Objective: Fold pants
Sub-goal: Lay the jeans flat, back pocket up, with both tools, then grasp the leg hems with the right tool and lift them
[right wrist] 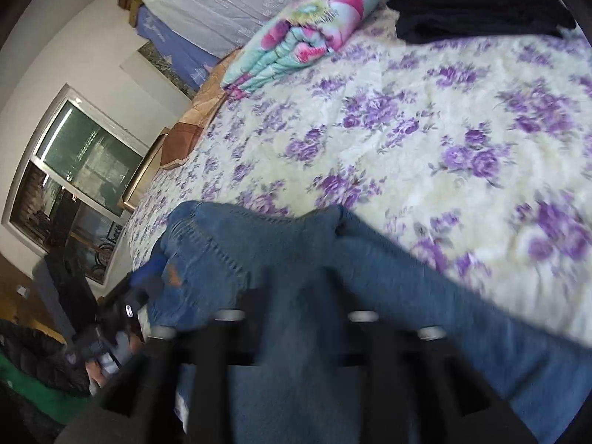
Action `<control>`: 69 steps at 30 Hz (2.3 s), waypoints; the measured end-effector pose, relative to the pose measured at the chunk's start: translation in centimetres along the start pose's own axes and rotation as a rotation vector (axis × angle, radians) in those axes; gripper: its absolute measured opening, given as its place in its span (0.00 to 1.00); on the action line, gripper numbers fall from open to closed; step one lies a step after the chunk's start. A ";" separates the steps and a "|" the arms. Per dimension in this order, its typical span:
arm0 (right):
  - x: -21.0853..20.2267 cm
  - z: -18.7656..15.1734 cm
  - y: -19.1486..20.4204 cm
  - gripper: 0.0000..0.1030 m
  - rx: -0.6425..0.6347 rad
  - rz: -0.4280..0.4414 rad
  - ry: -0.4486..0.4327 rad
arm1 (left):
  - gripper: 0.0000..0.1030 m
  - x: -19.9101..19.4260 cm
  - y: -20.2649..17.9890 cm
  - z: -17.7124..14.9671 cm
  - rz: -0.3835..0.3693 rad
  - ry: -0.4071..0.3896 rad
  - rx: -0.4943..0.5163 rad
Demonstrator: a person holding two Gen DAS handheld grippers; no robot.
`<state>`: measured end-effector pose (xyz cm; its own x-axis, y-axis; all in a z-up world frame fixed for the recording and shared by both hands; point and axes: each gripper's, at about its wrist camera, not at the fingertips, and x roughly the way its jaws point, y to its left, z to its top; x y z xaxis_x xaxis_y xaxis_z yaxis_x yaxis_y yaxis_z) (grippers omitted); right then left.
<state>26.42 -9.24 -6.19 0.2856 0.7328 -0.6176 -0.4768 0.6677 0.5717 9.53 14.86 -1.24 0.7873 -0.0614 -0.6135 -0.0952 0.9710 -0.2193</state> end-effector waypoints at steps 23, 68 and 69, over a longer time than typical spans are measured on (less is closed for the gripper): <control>-16.7 -12.2 -4.8 0.65 0.207 -0.073 -0.290 | 0.95 -2.1 -1.3 -3.0 0.086 -0.030 0.066; -27.4 -22.6 -19.4 0.17 0.767 -0.184 -0.859 | 0.95 1.2 -16.6 -3.6 -0.092 0.080 0.242; -27.4 -22.6 -19.4 0.17 0.766 -0.182 -0.858 | 0.95 1.9 -17.1 -3.9 -0.072 0.092 0.253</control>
<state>9.07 -45.25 -12.62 0.9069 0.2700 -0.3236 0.1730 0.4617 0.8700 10.33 -2.80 -1.60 0.7269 -0.1414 -0.6720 0.1226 0.9896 -0.0756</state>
